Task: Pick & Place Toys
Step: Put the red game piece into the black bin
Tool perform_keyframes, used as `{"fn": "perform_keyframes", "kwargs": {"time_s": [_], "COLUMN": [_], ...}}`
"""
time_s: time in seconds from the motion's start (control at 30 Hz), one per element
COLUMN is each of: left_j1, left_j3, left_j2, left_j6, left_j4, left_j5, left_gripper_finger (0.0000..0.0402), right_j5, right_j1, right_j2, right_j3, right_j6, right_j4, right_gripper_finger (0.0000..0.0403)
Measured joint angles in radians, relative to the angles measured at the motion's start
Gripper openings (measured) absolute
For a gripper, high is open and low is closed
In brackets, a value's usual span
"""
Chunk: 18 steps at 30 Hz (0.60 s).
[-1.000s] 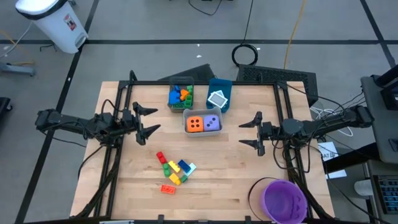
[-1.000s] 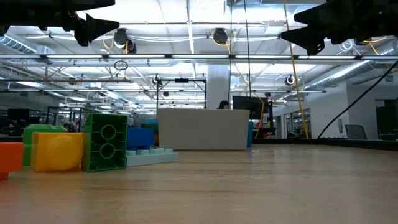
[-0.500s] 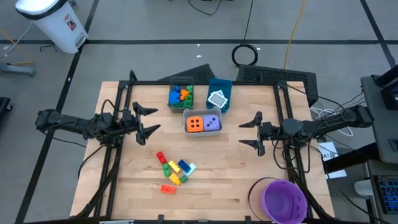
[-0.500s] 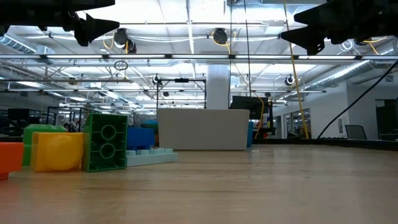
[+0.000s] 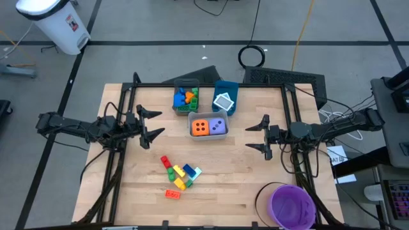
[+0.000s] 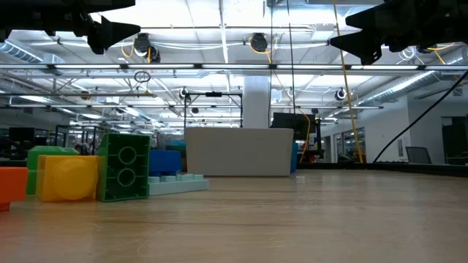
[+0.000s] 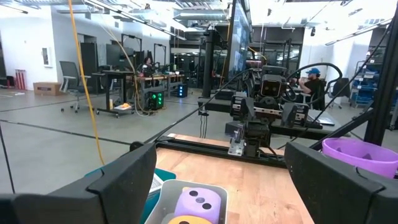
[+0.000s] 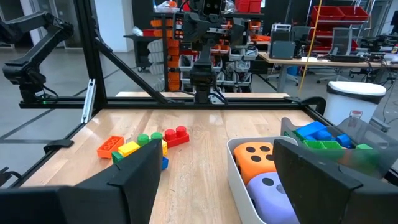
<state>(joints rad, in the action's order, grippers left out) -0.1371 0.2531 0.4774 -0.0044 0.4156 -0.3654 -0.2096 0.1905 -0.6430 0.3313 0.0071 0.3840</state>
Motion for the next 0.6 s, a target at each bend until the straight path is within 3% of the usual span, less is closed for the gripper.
{"fn": "perform_keyframes", "kwargs": {"time_s": [0.23, 0.4, 0.6], "left_j1": [0.0, -0.002, -0.002], "left_j3": [0.0, 0.001, 0.001], "left_j2": [0.002, 0.009, 0.022], "left_j6": [-0.027, -0.277, -0.223], "left_j4": [0.05, 0.082, 0.083], "left_j5": [0.0, 0.03, -0.001], "left_gripper_finger": [0.0361, 0.0361, 0.0361], "right_j5": [-0.002, -0.002, 0.0], "right_j1": [0.0, 0.0, 0.0], "right_j2": [0.0, 0.0, 0.0], "right_j3": [0.0, 0.0, 0.0], "right_j6": [-0.019, -0.019, -0.019], "right_j4": [0.0, 0.0, 0.0], "right_gripper_finger": [0.0279, 0.0279, 0.0279]}}
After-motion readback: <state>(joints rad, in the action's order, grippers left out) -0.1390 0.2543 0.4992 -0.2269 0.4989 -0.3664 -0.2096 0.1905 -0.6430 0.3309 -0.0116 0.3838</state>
